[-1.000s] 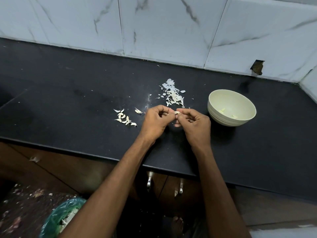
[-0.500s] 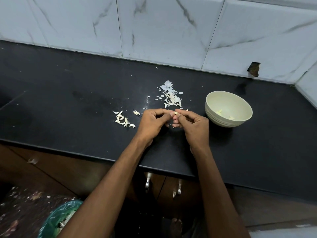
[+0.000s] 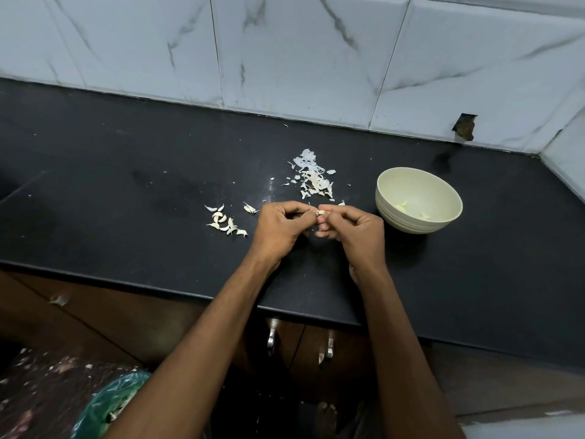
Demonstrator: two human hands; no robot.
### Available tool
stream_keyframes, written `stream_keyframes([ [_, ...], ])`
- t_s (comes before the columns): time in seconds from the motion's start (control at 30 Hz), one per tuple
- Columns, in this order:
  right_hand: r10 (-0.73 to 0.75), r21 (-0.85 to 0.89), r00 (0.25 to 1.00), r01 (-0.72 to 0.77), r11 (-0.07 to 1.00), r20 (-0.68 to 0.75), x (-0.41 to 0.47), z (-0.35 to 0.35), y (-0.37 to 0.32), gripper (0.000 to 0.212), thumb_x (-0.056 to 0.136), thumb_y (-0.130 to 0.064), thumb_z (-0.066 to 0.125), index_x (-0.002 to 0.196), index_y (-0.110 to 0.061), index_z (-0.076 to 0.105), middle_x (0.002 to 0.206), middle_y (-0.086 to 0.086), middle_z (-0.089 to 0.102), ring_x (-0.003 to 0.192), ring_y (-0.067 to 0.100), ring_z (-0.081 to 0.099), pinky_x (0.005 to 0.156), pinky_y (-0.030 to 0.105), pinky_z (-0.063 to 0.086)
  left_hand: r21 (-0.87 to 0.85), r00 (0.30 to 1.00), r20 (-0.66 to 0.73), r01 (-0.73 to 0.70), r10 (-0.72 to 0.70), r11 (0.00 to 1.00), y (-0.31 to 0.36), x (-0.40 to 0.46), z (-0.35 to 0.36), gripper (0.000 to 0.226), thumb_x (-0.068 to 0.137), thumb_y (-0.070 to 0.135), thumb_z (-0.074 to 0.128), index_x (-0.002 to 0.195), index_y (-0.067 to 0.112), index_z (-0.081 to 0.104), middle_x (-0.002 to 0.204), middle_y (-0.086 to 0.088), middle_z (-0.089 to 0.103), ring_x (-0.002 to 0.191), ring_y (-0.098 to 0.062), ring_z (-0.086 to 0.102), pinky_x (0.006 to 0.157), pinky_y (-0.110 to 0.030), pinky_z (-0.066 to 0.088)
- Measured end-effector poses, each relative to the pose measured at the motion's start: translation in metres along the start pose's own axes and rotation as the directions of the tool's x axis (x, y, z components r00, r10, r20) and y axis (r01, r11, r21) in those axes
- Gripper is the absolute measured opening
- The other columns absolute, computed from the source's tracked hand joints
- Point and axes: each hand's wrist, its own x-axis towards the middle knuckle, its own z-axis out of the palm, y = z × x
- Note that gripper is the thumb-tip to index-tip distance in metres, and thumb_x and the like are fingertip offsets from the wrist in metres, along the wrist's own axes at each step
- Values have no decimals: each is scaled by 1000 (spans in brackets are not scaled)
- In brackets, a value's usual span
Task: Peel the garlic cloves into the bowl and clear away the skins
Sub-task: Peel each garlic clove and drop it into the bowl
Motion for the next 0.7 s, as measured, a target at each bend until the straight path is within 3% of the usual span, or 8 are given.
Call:
stream_keyframes([
  [0.17, -6, 71, 998, 11, 997, -66, -8, -3, -7, 17, 96, 6, 65, 109, 2, 75, 87, 17, 77, 76, 19, 72, 73, 31, 63, -47, 997, -74, 7, -11, 999, -4, 4, -2, 10, 92, 7, 76, 101, 4, 80, 91, -13, 78, 74, -14, 65, 75, -35, 56],
  [0.33, -224, -63, 962, 217, 974, -156, -36, -16, -29, 24, 92, 0, 75, 116, -1, 76, 98, 11, 80, 85, 20, 74, 77, 27, 61, 93, 994, -36, -97, 100, 991, -10, 9, -2, 32, 87, -3, 78, 117, 8, 77, 115, -11, 71, 95, -13, 68, 89, -22, 54],
  [0.43, -352, -231, 897, 295, 927, -267, -31, -42, -62, 22, 94, -8, 76, 117, -9, 78, 98, 7, 80, 88, 18, 76, 80, 22, 59, 147, 993, -70, -88, 100, 985, -11, 11, 0, 23, 92, 4, 76, 114, 8, 79, 116, -5, 71, 102, -13, 69, 95, -29, 56],
  [0.57, -492, -555, 847, 316, 769, -199, -3, -80, -83, 28, 100, -10, 66, 126, -19, 74, 102, 1, 79, 91, 14, 77, 89, 37, 61, 123, 985, -168, -27, 48, 992, -14, 11, 0, 15, 92, 5, 75, 105, 9, 81, 106, -1, 73, 101, -21, 72, 94, -41, 58],
  [0.7, -492, -863, 864, 164, 478, -109, 18, -98, -79, 29, 94, -24, 75, 122, -17, 77, 100, 4, 79, 91, 21, 74, 91, 41, 59, 19, 981, -192, -2, 5, 1000, -9, 9, 1, 19, 92, 6, 76, 107, 16, 80, 92, -4, 78, 71, -16, 69, 74, -31, 57],
])
